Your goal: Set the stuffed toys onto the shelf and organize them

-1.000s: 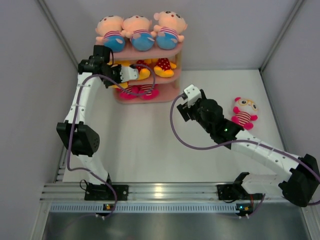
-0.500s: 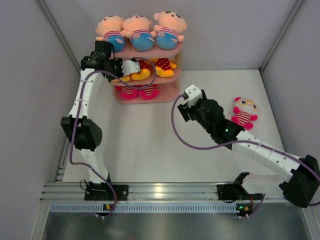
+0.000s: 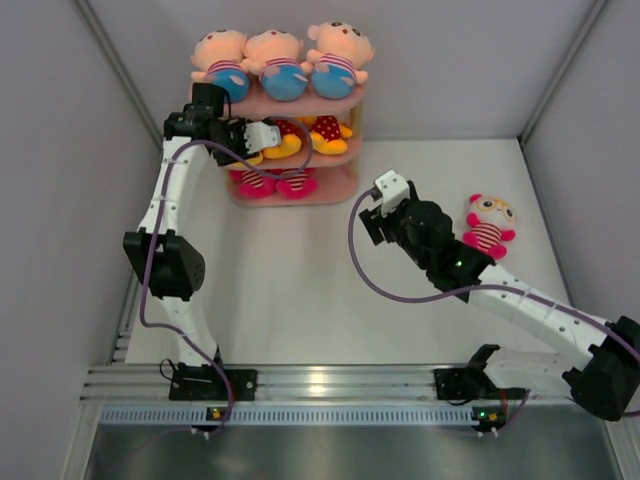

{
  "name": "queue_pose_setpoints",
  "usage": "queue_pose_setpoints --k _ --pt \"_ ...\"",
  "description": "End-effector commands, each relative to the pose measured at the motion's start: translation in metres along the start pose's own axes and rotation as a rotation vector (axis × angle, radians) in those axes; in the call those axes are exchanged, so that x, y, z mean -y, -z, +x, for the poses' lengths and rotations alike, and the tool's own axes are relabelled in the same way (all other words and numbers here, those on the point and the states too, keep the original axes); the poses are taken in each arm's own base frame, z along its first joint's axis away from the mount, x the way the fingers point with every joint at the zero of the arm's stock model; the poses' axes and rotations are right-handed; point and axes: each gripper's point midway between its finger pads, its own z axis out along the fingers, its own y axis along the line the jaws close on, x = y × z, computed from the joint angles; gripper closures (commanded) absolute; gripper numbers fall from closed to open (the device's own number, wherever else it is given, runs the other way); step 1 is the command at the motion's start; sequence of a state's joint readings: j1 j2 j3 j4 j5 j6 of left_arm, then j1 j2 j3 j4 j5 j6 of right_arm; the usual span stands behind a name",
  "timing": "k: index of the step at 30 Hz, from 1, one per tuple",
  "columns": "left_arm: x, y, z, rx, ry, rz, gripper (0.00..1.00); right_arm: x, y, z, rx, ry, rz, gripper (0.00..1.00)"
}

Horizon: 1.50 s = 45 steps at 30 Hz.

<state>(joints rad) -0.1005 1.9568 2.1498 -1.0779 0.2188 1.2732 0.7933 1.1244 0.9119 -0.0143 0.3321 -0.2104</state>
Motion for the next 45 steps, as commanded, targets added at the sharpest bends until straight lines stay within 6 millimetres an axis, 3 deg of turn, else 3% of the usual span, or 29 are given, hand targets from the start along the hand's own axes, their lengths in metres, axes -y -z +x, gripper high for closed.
queue_pose_setpoints --k 1,6,14,18,24,29,32,38,43,44,45 --pt "-0.020 0.015 -0.009 0.030 0.002 -0.096 0.57 0.011 0.005 -0.012 0.039 -0.044 0.032 0.30" --pt "-0.021 0.023 -0.010 0.030 0.012 -0.110 0.57 0.011 0.006 -0.013 0.045 -0.056 0.027 0.30" --pt "-0.018 0.046 -0.015 0.038 -0.007 -0.139 0.47 0.014 0.011 -0.016 0.056 -0.078 0.041 0.29" --pt "-0.018 0.056 -0.017 0.046 -0.011 -0.152 0.45 0.012 0.008 -0.006 0.011 -0.084 0.038 0.29" --pt "-0.015 0.058 -0.017 0.046 -0.012 -0.149 0.45 0.010 0.010 -0.007 0.017 -0.096 0.030 0.29" --pt "-0.010 0.045 -0.006 0.004 0.007 -0.136 0.46 0.013 0.014 -0.011 0.028 -0.096 0.032 0.29" --pt "-0.008 0.051 -0.015 0.050 0.001 -0.135 0.46 0.014 0.016 -0.010 0.030 -0.092 0.036 0.29" --pt "-0.007 0.090 -0.045 0.168 0.021 -0.180 0.43 0.012 0.014 -0.009 0.028 -0.098 0.027 0.30" --pt "0.012 0.118 -0.052 0.215 0.152 -0.190 0.44 0.007 0.012 -0.007 0.025 -0.103 0.011 0.30" --pt "0.022 0.121 -0.050 0.208 0.180 -0.182 0.46 0.008 0.012 -0.008 0.028 -0.105 0.011 0.30" --pt "0.029 0.121 -0.046 0.198 0.241 -0.176 0.55 0.007 0.012 -0.007 0.023 -0.102 0.011 0.30"
